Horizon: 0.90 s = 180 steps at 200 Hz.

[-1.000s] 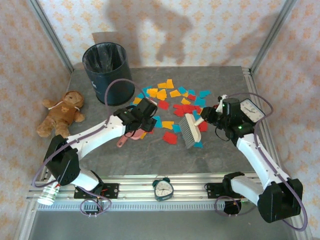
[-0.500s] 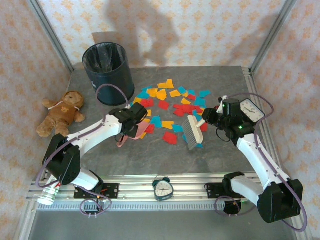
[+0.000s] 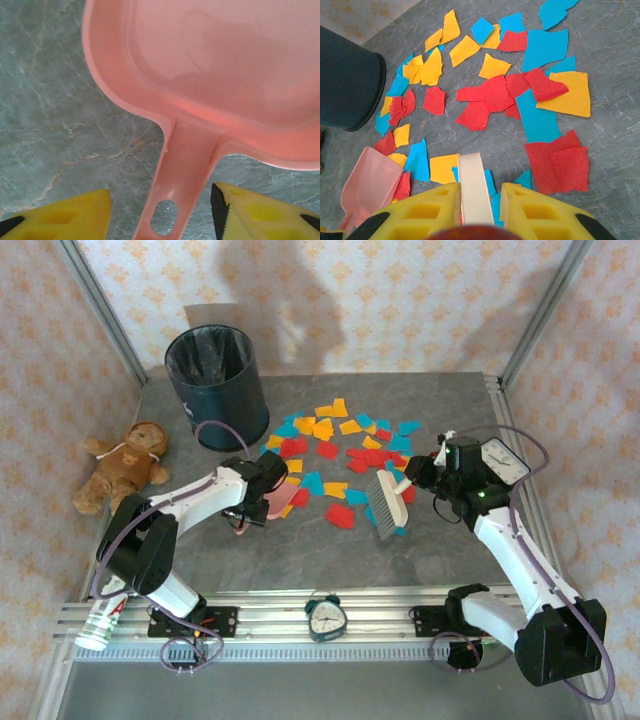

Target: Sweep away the paper scraps from the table

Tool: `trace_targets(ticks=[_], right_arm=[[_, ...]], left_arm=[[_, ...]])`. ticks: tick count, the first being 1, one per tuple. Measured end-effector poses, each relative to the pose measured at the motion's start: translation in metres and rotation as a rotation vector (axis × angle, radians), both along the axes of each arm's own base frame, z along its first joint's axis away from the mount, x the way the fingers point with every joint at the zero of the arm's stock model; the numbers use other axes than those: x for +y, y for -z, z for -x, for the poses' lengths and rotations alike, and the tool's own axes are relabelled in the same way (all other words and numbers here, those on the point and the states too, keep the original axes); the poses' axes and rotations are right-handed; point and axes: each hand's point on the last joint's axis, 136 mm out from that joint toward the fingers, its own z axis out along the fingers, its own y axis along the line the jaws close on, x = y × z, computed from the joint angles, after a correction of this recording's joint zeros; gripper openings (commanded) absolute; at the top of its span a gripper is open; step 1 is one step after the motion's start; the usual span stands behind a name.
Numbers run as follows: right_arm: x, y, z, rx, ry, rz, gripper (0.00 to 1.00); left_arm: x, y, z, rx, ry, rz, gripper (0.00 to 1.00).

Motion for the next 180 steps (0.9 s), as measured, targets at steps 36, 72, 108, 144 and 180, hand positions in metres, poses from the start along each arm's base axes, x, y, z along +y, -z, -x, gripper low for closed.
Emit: trace_targets(ticks=[36, 72, 108, 144, 180], right_arm=[[0.0, 0.0, 0.0, 0.0, 0.0, 0.0, 0.0], [-0.001, 0.0, 0.0, 0.0, 0.002, 0.002, 0.0], [-0.001, 0.002, 0.001, 0.01, 0.003, 0.004, 0.0], [-0.001, 0.003, 0.003, 0.018, 0.003, 0.006, 0.0], [-0.002, 0.002, 0.003, 0.013, 0.006, 0.007, 0.0]], left_arm=[[0.001, 0.008, 0.002, 0.038, -0.002, 0.001, 0.44], [-0.001, 0.018, 0.006, 0.083, 0.011, 0.0, 0.4], [-0.002, 0.025, 0.009, 0.118, 0.028, -0.006, 0.3], [-0.003, 0.02, 0.007, 0.12, 0.036, -0.006, 0.28], [-0.005, 0.004, 0.003, 0.105, 0.061, -0.003, 0.27]])
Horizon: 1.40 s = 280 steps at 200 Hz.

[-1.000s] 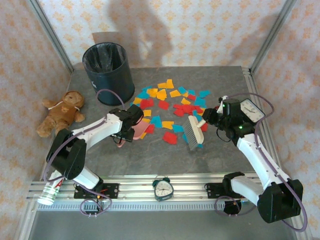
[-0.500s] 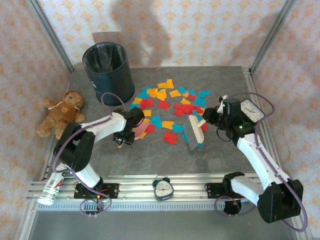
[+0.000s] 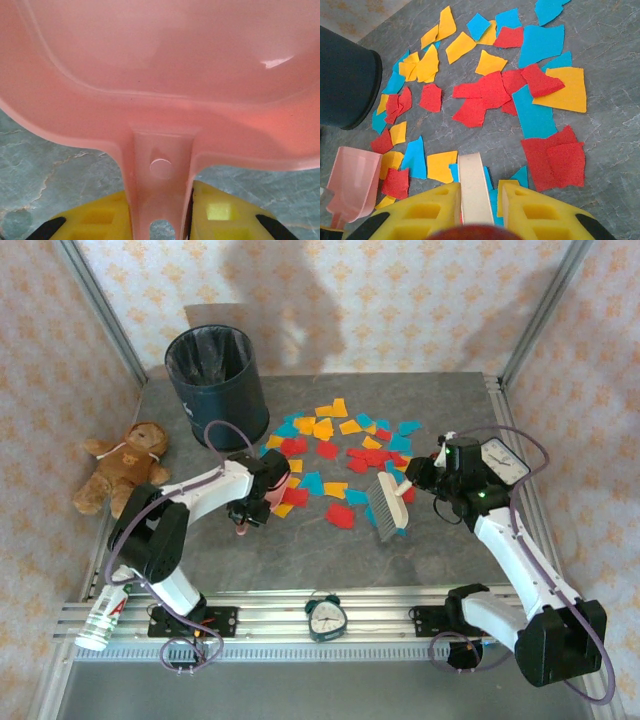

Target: Sweep away the paper scraps from the table

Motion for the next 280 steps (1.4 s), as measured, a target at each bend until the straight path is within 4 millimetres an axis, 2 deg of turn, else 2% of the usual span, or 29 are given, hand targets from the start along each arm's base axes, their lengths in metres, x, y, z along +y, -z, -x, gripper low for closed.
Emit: trace_targets(ticks=[28, 56, 84, 109, 149, 193, 226, 250, 280], right_arm=[[-0.003, -0.004, 0.0, -0.016, 0.014, 0.008, 0.0], [-0.01, -0.009, -0.001, -0.038, 0.044, 0.021, 0.0], [-0.021, -0.011, 0.001, -0.042, 0.085, 0.042, 0.0], [-0.028, -0.011, 0.005, -0.039, 0.11, 0.071, 0.0], [-0.035, -0.011, 0.012, -0.036, 0.129, 0.102, 0.0], [-0.037, -0.01, 0.012, -0.03, 0.136, 0.108, 0.0], [-0.037, -0.01, 0.012, -0.03, 0.136, 0.108, 0.0], [-0.037, -0.01, 0.012, -0.03, 0.136, 0.108, 0.0], [-0.037, -0.01, 0.012, -0.029, 0.135, 0.108, 0.0]], left_arm=[[-0.014, -0.019, -0.01, -0.042, 0.065, 0.008, 0.28], [-0.054, -0.032, -0.019, -0.07, 0.222, 0.024, 0.28], [-0.094, -0.022, -0.027, -0.039, 0.375, 0.01, 0.28], [-0.113, -0.006, -0.032, 0.011, 0.458, -0.004, 0.28], [-0.13, 0.009, -0.029, 0.078, 0.56, 0.013, 0.29], [-0.139, 0.014, -0.026, 0.101, 0.621, 0.043, 0.47], [-0.144, 0.02, -0.03, 0.081, 0.619, 0.077, 0.47], [-0.138, 0.026, -0.028, 0.072, 0.606, 0.092, 0.48], [-0.134, 0.017, -0.026, 0.019, 0.598, 0.133, 0.48]])
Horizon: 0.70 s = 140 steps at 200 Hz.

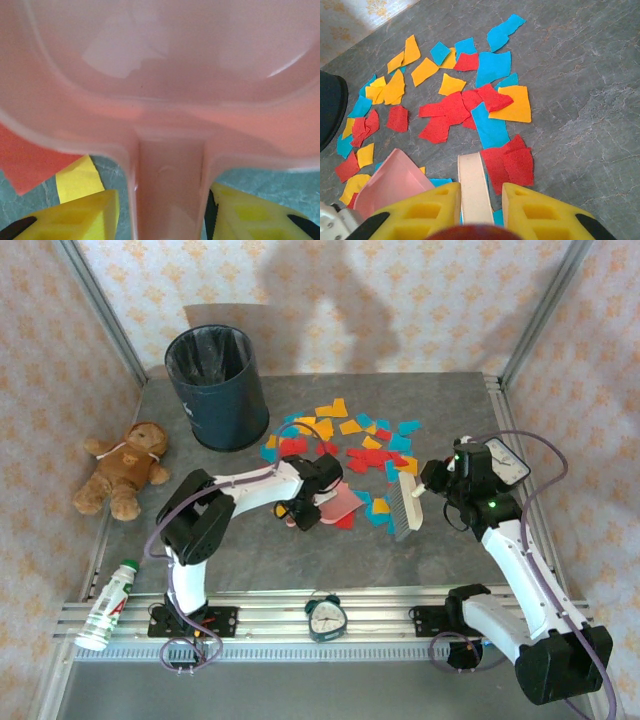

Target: Sweep away the paper scraps from the table

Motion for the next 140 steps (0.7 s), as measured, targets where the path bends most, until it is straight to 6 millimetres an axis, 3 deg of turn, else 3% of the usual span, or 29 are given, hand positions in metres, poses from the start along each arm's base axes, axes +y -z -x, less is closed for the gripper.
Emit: trace_targets(ticks=[34, 140], right_arm=[[0.0, 0.001, 0.0, 0.004, 0.0, 0.0, 0.0], [0.002, 0.006, -0.001, 0.023, -0.006, -0.001, 0.0]], left_arm=[[-0.006, -0.011, 0.0, -0.052, 0.003, 0.083, 0.48], [0.002, 0.005, 0.002, -0.028, -0.022, 0.112, 0.45]])
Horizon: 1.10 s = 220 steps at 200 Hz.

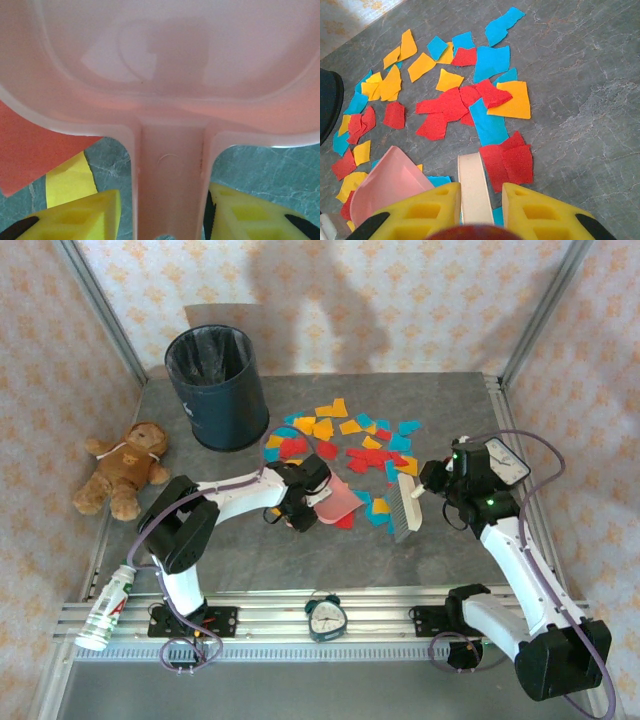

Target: Sweep away the paper scraps from the table

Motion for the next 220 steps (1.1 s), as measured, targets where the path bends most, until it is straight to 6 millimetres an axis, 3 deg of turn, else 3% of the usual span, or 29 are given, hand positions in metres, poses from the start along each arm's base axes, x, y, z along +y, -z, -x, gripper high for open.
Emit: trace_targets(ticks=[27, 77, 108, 177, 220], right_arm=[[0.0, 0.0, -0.001, 0.002, 0.0, 0.0, 0.0], [0.004, -0.002, -0.002, 0.002, -0.013, -0.013, 0.0], [0.008, -0.003, -0.001, 0.004, -0.029, -0.033, 0.0], [0.038, 0.0, -0.026, -0.014, -0.119, -0.166, 0.0], [0.053, 0.015, -0.039, -0.019, -0.17, -0.224, 0.0]], left_arm=[[-0.001, 0.002, 0.002, 0.012, 0.002, 0.007, 0.43], [-0.004, 0.002, 0.004, 0.028, 0.007, 0.023, 0.25], [-0.005, 0.001, 0.005, 0.03, 0.015, 0.028, 0.22], [0.002, -0.046, 0.008, -0.03, 0.014, 0.043, 0.21], [0.003, -0.058, 0.02, -0.032, 0.049, 0.028, 0.21]])
